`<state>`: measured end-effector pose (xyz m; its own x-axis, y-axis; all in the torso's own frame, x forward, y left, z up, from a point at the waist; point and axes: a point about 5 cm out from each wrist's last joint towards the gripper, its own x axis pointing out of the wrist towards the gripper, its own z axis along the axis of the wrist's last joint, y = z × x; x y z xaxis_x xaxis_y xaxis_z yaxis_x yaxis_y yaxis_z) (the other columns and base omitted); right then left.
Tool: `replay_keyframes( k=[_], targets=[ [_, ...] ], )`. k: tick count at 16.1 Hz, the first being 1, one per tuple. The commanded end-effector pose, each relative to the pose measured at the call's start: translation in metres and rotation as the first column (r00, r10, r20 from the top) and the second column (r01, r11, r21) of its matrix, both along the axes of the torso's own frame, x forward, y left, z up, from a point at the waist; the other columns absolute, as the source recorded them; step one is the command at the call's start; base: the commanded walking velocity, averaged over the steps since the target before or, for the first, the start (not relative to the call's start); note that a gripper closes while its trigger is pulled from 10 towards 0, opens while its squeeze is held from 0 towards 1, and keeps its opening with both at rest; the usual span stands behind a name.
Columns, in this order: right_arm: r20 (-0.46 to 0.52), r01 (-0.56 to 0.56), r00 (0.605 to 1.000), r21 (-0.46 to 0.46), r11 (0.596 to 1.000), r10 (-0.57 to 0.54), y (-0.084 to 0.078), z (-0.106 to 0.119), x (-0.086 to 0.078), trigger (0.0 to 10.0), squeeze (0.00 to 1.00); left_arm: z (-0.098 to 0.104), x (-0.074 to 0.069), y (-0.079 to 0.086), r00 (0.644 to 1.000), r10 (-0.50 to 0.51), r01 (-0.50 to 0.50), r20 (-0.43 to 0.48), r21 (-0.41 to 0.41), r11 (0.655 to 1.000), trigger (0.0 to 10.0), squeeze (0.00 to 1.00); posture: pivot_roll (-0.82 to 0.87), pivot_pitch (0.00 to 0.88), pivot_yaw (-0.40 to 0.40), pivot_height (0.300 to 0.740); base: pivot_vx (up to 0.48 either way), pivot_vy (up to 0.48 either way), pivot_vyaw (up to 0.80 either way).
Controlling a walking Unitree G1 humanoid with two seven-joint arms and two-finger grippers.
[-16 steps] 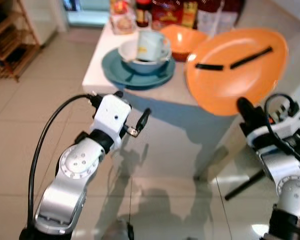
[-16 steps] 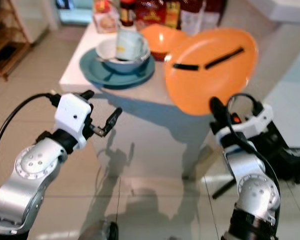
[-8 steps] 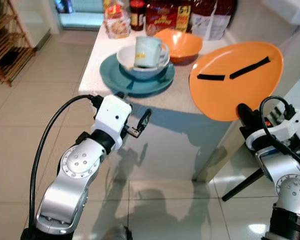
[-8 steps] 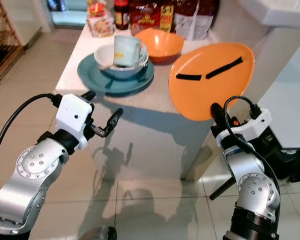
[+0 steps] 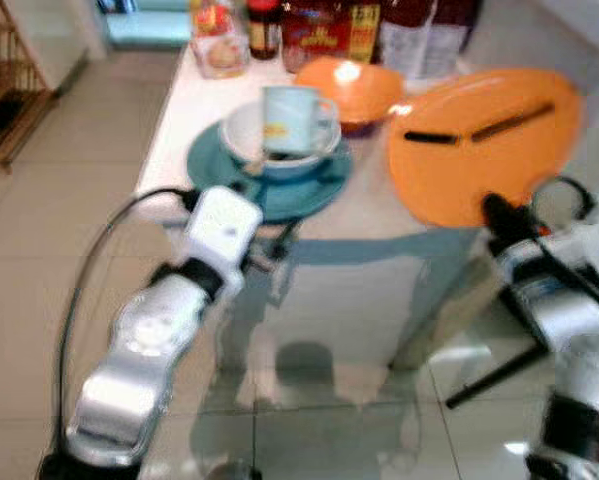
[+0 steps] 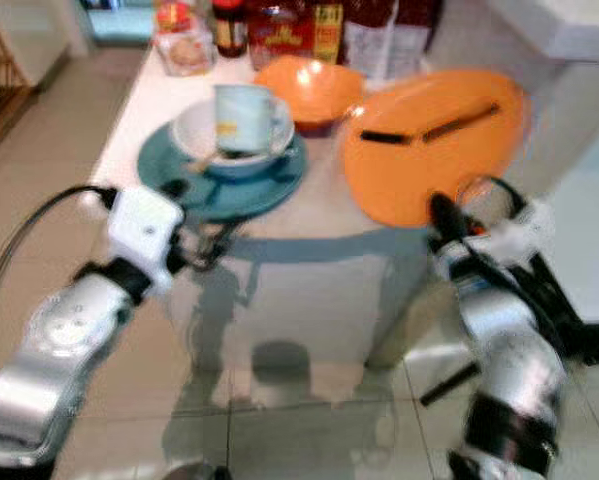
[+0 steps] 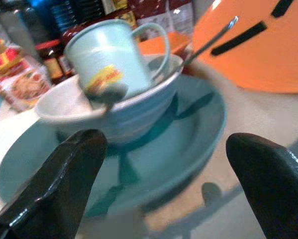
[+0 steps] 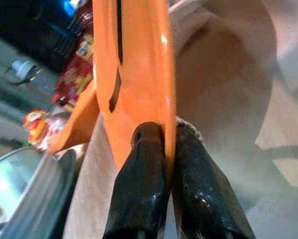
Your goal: Setting the table
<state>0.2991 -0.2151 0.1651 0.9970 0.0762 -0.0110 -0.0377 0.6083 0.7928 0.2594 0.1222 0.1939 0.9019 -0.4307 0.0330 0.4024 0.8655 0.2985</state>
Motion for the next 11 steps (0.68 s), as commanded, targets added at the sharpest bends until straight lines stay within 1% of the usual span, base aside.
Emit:
replay_keyframes(
  k=[1,3,7,11],
  targets=[
    [-0.016,0.033,0.999,-0.004,0.999,-0.033,-0.011,-0.002,-0.004,10.0,0.00,0.002,-0.004,-0.012,0.998,-0.066,0.066,0.009,-0.022,0.998,10.0,0.00,0.08,0.073,-0.049,0.740,0.000,0.000,0.00],
    [-0.030,0.018,0.999,-0.004,1.000,-0.018,-0.009,-0.004,-0.004,10.0,0.00,0.004,-0.009,-0.018,0.992,-0.122,0.122,0.015,-0.044,0.992,10.0,0.00,0.08,0.077,-0.052,0.740,0.000,0.000,0.00],
    [-0.048,0.027,0.998,0.011,1.000,-0.026,-0.010,-0.005,-0.002,10.0,0.00,0.007,-0.009,-0.020,0.990,-0.136,0.137,0.022,-0.051,0.989,10.0,0.00,0.08,0.078,-0.053,0.740,0.000,0.000,0.00],
    [-0.132,0.024,0.991,0.003,1.000,-0.024,-0.012,-0.011,0.003,10.0,0.00,0.009,-0.012,-0.025,0.983,-0.182,0.183,0.024,-0.052,0.982,10.0,0.00,0.08,0.078,-0.053,0.740,0.000,0.000,0.00]
  ],
)
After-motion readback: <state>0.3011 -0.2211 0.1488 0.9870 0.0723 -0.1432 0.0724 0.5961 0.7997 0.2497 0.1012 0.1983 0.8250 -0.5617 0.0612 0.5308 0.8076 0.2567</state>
